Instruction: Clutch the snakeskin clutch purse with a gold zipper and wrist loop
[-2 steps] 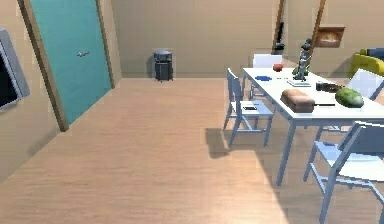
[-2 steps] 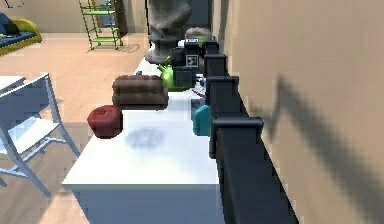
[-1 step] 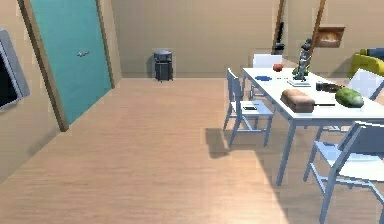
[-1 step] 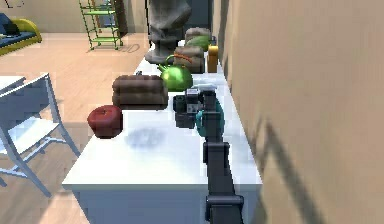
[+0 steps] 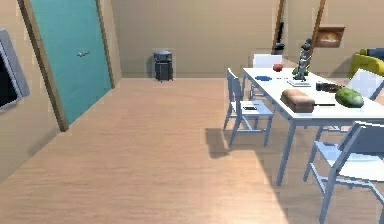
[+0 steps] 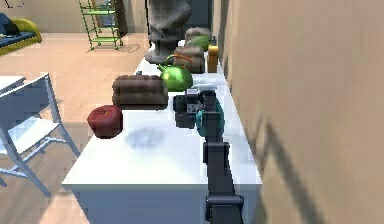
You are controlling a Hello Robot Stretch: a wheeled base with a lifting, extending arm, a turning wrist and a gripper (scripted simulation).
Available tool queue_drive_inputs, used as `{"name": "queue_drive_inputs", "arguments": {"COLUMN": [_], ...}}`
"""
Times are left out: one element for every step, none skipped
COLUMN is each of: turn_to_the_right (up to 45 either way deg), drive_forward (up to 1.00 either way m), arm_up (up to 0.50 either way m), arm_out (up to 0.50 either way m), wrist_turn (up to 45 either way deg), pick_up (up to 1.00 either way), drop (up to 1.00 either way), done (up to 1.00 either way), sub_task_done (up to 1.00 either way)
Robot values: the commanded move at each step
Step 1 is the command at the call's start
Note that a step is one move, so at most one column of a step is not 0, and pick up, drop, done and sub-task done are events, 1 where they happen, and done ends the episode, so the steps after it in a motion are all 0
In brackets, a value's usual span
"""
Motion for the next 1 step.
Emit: {"name": "queue_drive_inputs", "arguments": {"turn_to_the_right": [0.0], "drive_forward": [0.0], "arm_up": [0.1], "arm_out": [0.0], "wrist_turn": [0.0], "pick_up": [0.0], "drop": [0.0], "done": [0.0], "sub_task_done": [0.0]}}
